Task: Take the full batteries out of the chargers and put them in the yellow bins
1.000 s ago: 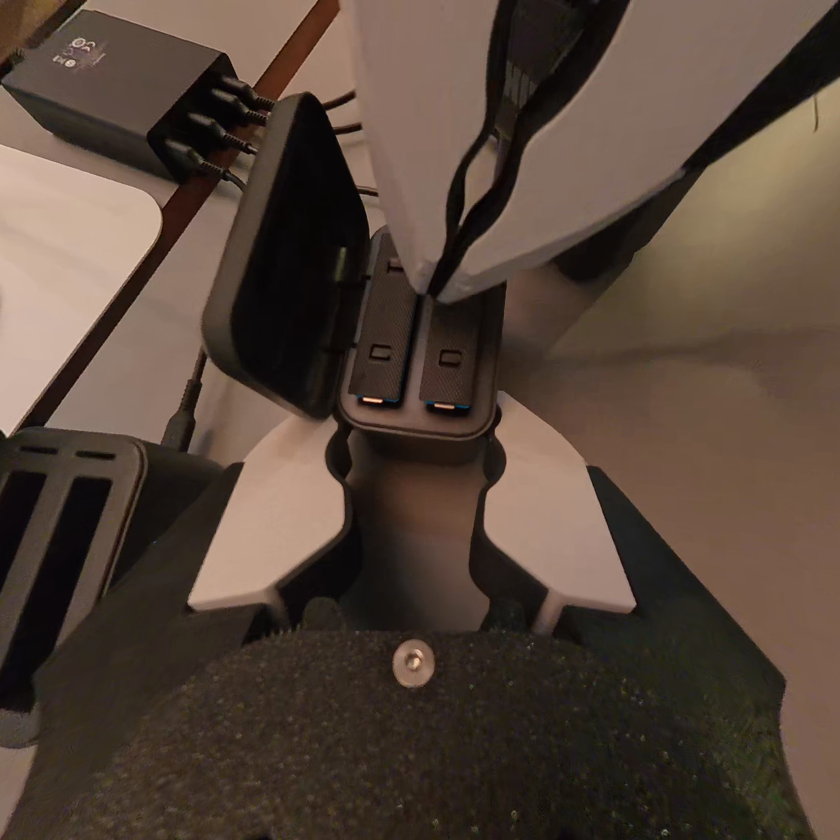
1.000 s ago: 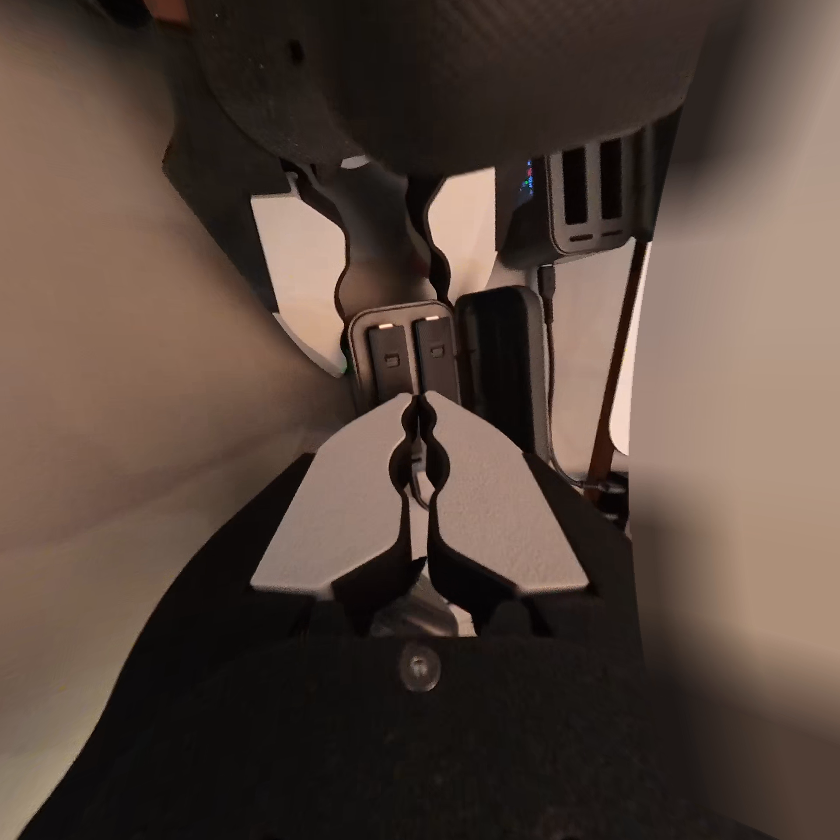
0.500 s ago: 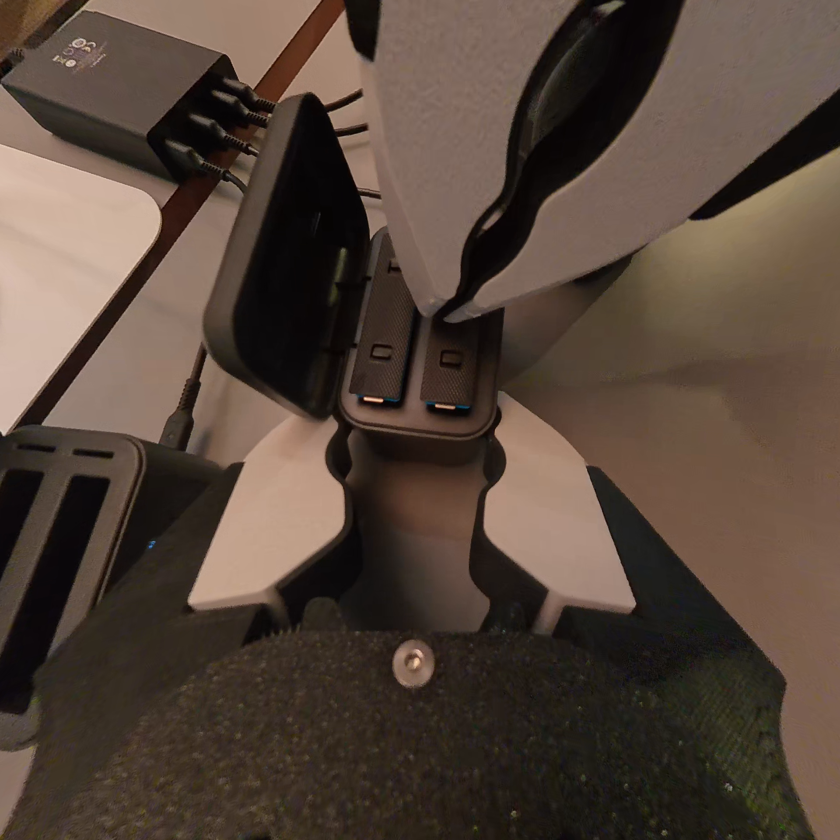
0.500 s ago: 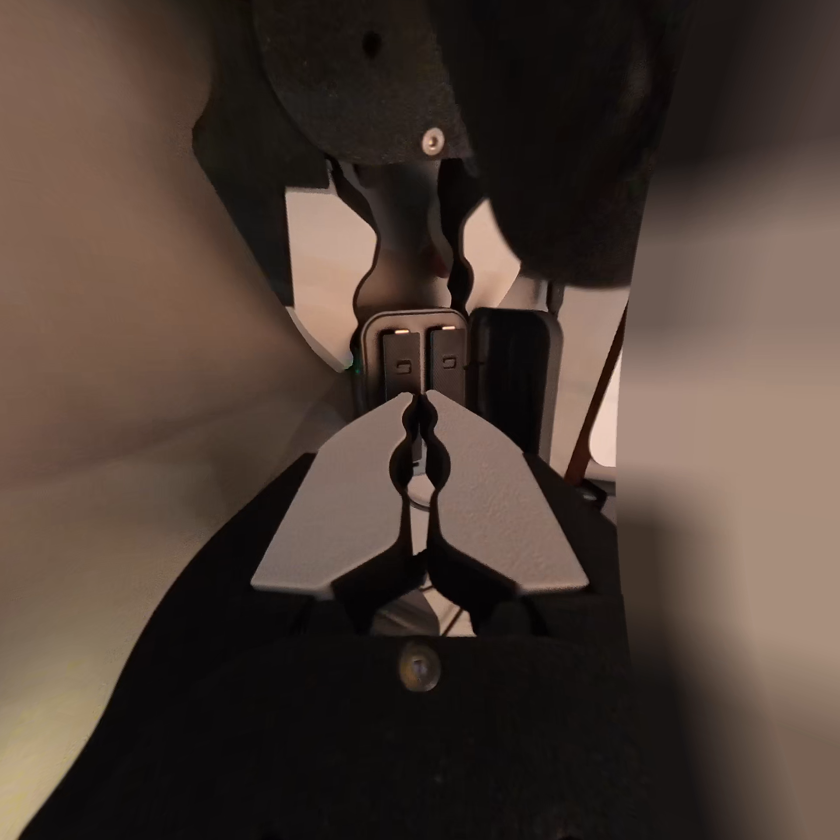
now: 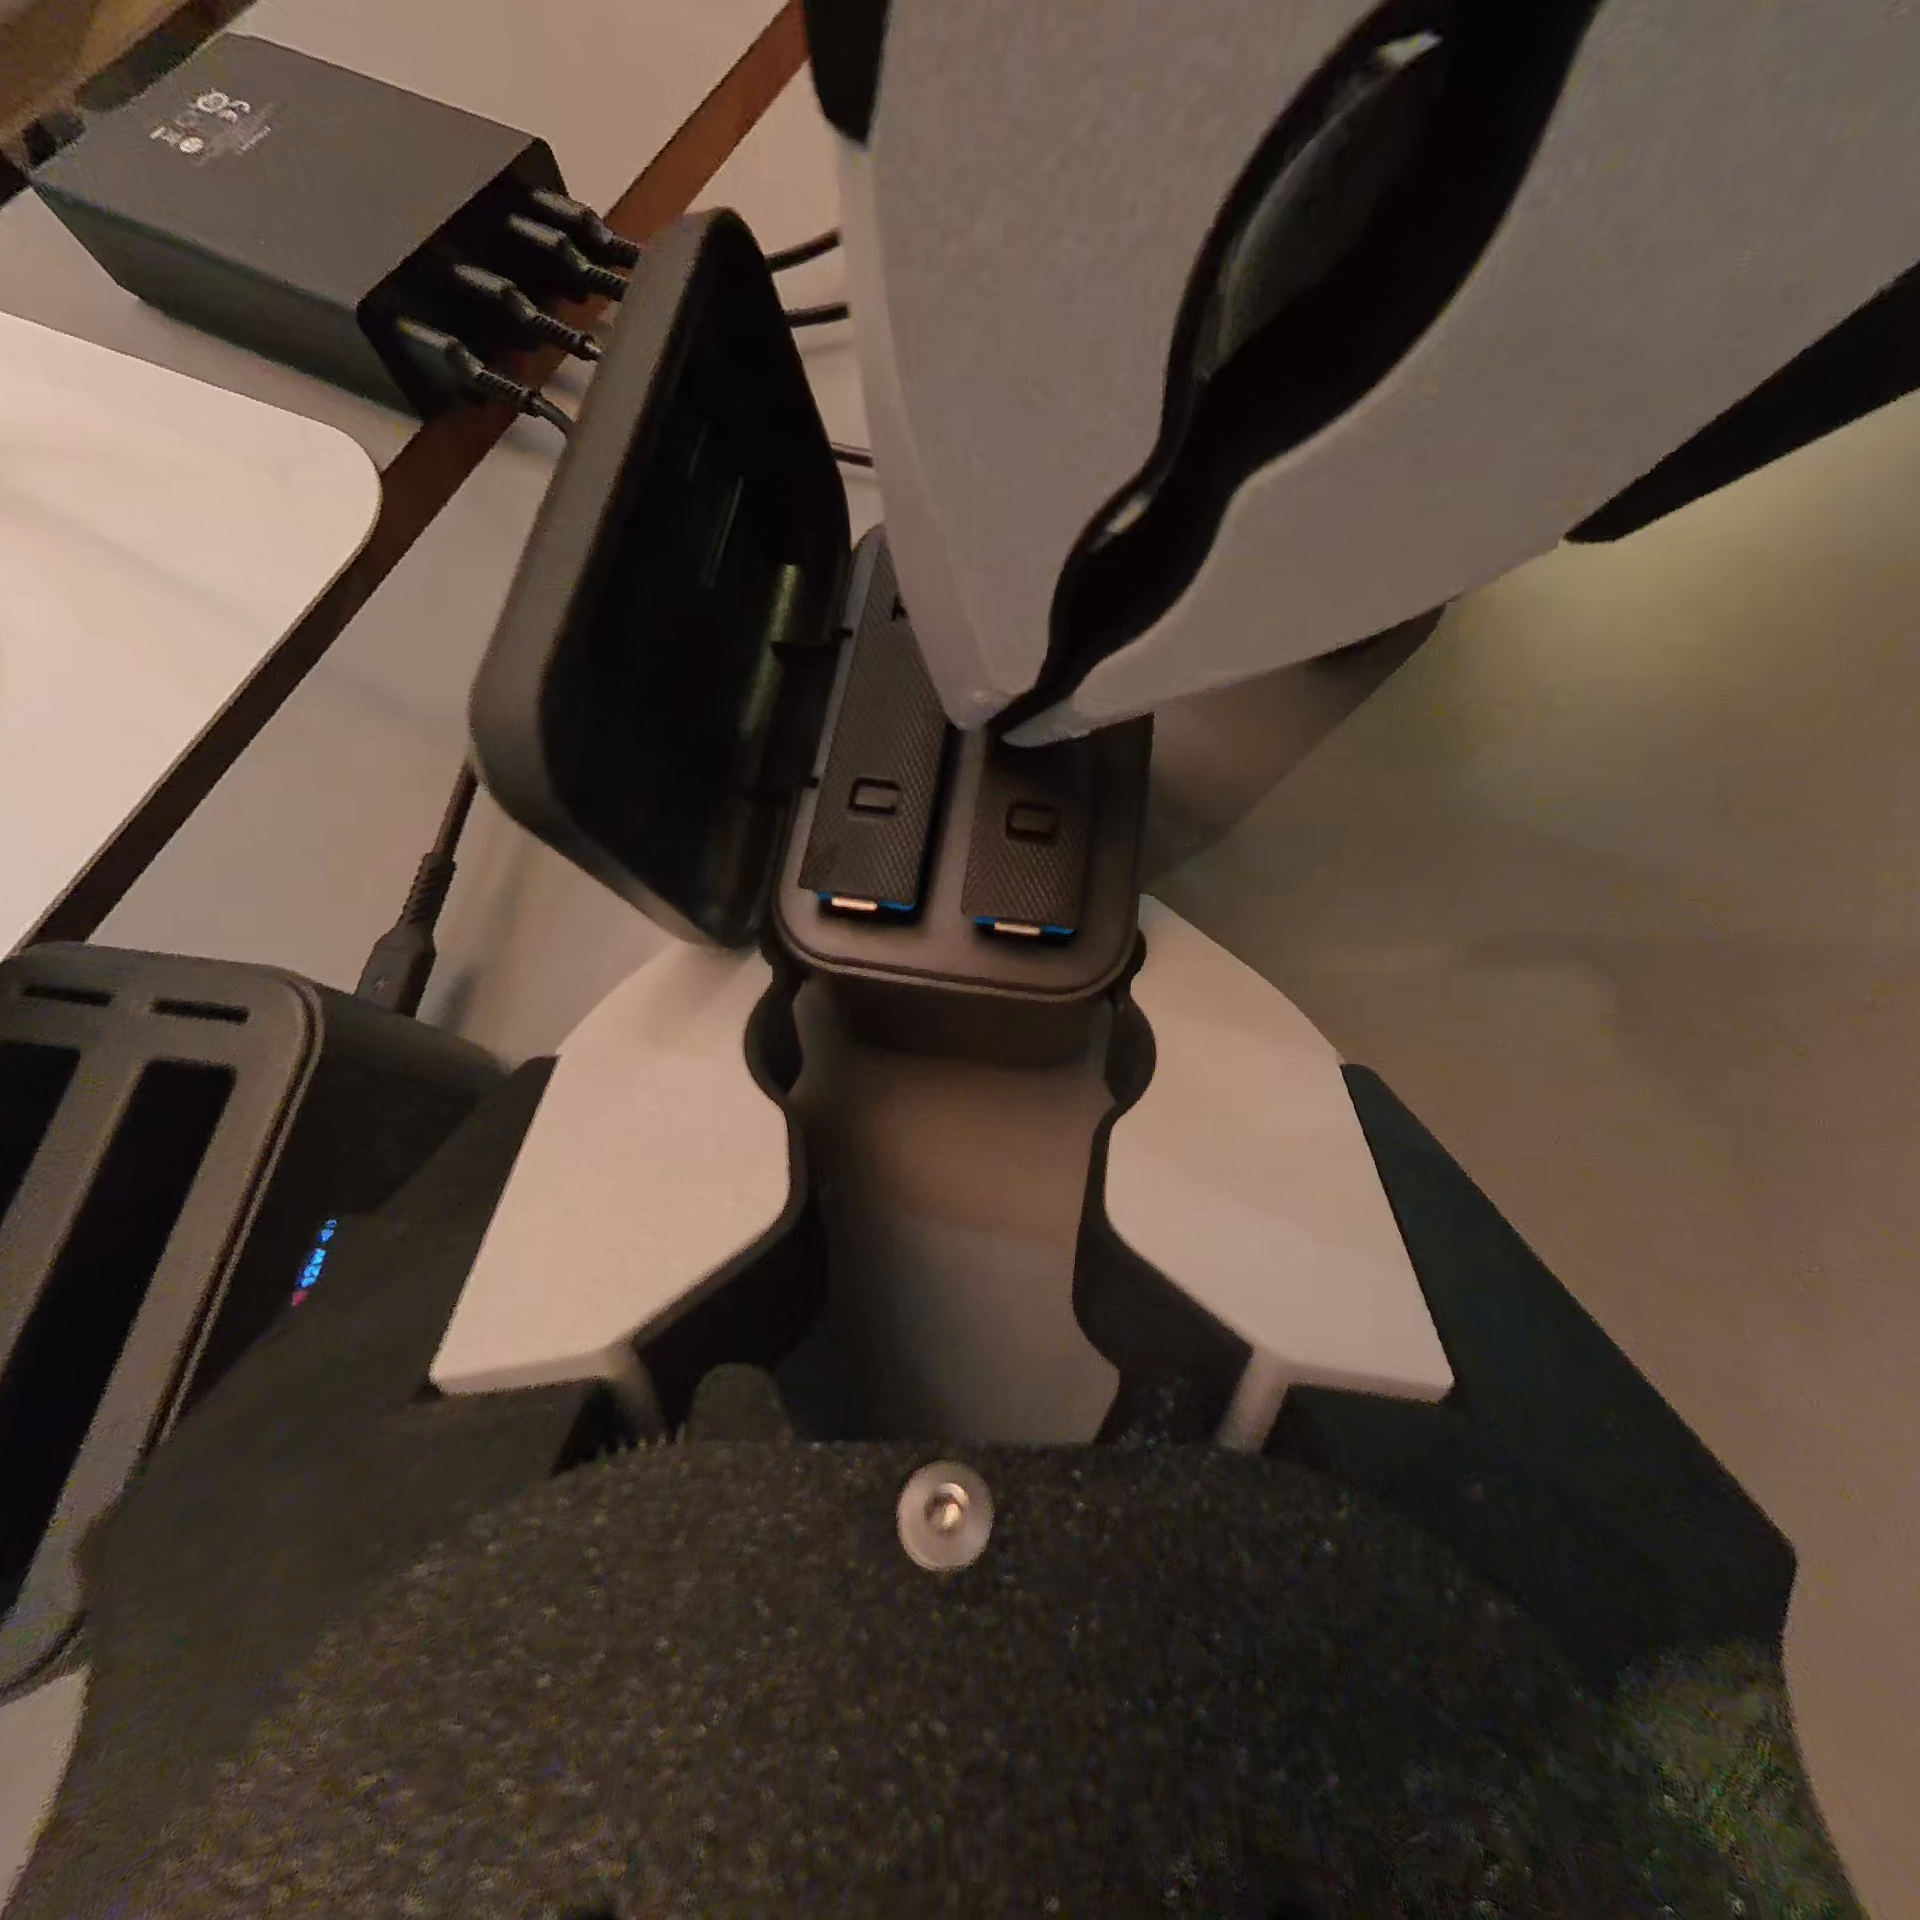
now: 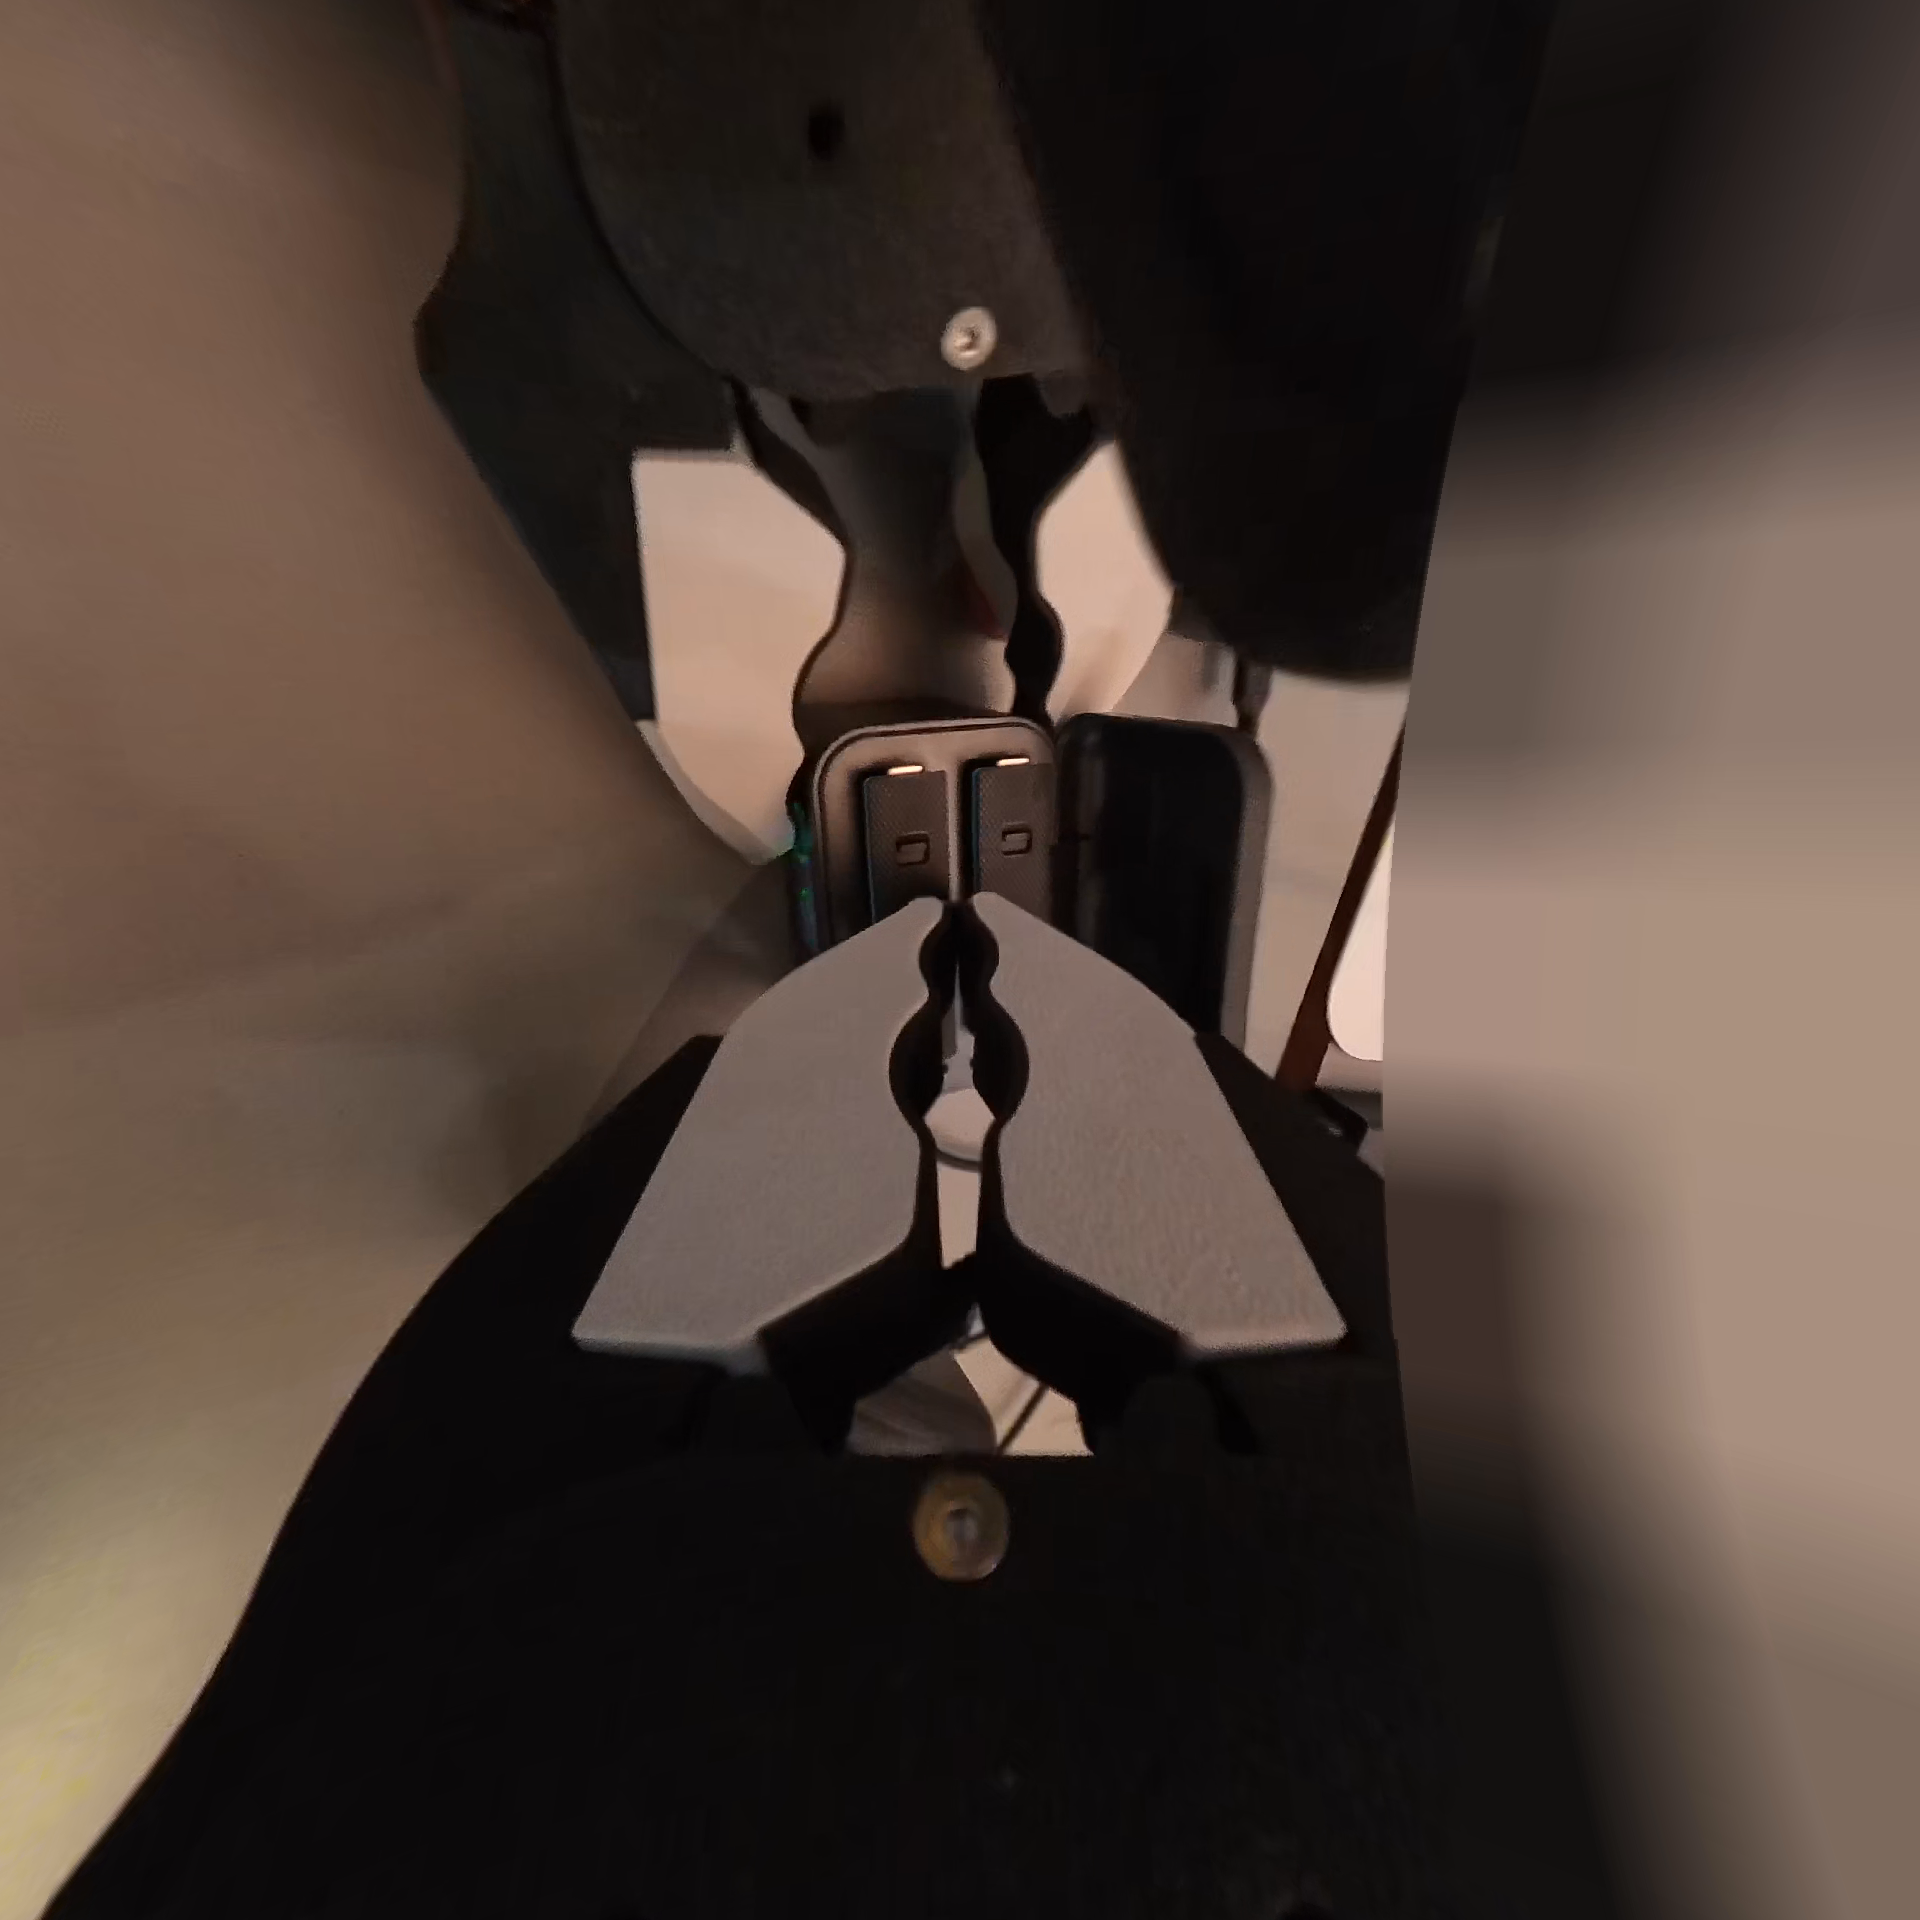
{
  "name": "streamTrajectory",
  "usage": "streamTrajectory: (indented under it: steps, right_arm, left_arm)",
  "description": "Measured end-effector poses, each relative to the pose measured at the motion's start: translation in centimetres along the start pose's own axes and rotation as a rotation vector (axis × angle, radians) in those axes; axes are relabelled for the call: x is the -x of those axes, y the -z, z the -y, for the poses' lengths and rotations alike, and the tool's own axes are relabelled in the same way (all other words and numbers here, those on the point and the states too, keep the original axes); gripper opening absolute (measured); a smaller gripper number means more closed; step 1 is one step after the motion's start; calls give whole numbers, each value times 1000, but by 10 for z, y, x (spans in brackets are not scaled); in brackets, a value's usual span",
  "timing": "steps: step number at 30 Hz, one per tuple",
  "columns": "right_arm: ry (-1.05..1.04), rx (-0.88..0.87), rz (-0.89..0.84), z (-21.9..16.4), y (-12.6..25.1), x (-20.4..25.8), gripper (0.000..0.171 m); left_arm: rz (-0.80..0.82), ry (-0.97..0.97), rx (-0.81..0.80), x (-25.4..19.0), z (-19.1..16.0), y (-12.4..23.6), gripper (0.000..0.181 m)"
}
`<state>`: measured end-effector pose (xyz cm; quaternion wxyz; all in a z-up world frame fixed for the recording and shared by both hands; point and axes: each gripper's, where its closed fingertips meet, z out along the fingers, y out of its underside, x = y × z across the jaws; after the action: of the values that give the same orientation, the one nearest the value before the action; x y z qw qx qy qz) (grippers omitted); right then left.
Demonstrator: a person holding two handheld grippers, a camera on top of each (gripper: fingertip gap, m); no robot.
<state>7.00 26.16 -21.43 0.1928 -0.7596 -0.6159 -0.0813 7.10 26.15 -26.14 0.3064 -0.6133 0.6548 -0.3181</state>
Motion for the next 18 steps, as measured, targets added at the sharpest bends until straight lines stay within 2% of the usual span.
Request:
streamTrajectory:
  steps: [5, 10, 14, 16, 18]
  right_arm:
    - [-124, -133, 10, 5, 15, -8, 0]
    - [-405, -192, 58, 1, 24, -17, 37]
    - [-728, -204, 118, -3, 26, -20, 81]
    - [-819, -188, 125, -7, 25, -20, 91]
    - [-850, -154, 111, -11, 22, -18, 93]
  left_arm:
    - [11, -7, -5, 0, 0, 0, 57]
    - [62, -19, 10, 1, -3, 0, 57]
    - [85, -16, 14, -1, -4, 1, 57]
    - [91, -11, 14, -2, -4, 1, 57]
    - [99, -4, 15, -2, -4, 1, 57]
